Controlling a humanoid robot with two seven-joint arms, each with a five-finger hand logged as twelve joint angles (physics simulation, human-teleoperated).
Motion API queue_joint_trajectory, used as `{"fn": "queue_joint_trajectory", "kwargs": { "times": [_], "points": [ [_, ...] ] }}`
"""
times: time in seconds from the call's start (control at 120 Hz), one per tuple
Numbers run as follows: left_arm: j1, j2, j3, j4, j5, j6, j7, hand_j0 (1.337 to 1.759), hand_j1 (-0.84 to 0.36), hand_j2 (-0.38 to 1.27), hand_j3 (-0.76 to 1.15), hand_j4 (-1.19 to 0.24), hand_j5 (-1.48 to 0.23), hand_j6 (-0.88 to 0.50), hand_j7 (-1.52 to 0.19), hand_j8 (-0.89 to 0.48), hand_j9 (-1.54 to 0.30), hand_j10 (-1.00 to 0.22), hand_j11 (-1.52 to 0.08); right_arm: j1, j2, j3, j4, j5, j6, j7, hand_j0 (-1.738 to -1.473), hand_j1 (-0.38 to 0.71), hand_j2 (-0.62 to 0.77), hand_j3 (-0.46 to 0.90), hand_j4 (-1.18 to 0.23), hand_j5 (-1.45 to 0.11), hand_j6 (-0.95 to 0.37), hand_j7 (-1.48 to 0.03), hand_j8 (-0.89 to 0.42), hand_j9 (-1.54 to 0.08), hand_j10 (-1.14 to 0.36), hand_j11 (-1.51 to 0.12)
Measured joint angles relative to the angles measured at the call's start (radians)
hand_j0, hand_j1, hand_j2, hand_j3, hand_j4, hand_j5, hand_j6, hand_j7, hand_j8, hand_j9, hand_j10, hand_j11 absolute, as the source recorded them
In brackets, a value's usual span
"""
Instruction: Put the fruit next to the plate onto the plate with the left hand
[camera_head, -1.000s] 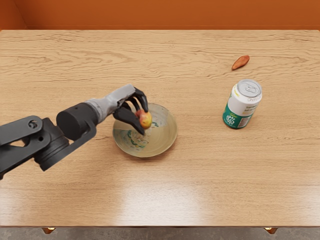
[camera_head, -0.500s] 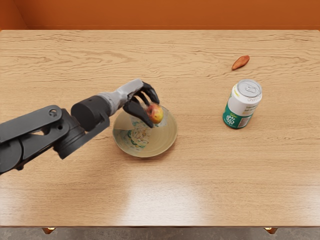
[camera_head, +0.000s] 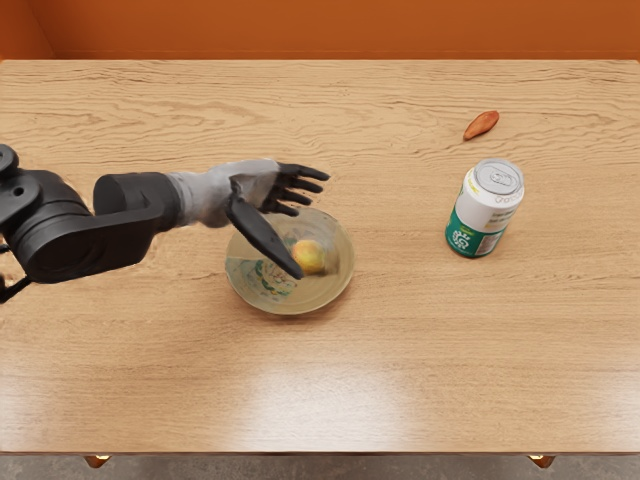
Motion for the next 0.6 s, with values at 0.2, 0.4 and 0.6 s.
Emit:
{"fn": "queue_joint_trajectory", "kwargs": {
  "times": [0.2,0.4,0.6],
  "points": [
    [0.033,0.242,-0.02,-0.011,-0.622,-0.424,0.0,1.658,0.29,0.02,0.0,-0.06,-0.08,-0.05,-0.08,-0.05,-0.08,-0.06,-0.08,0.0,0.0,-0.001,0.004,0.001,0.008,0.0,-1.658,-0.35,0.0,0.0,0.0,0.0,0.0,0.0,0.0,0.0,0.0,0.0],
    [0.071,0.428,-0.003,-0.011,-1.02,-0.513,0.0,1.658,0.32,0.01,0.0,-0.03,-0.04,-0.03,-0.04,-0.03,-0.04,-0.03,-0.04,0.0,0.0,-0.001,0.006,0.0,0.022,0.0,-1.658,-0.35,0.0,0.0,0.0,0.0,0.0,0.0,0.0,0.0,0.0,0.0],
    [0.119,0.587,0.003,-0.008,-1.152,-0.526,0.0,1.658,0.33,0.01,0.0,-0.02,-0.03,-0.01,-0.03,-0.02,-0.03,-0.02,-0.03,0.0,0.0,-0.002,0.019,-0.001,0.024,0.0,-1.658,-0.35,0.0,0.0,0.0,0.0,0.0,0.0,0.0,0.0,0.0,0.0]
  ]
}}
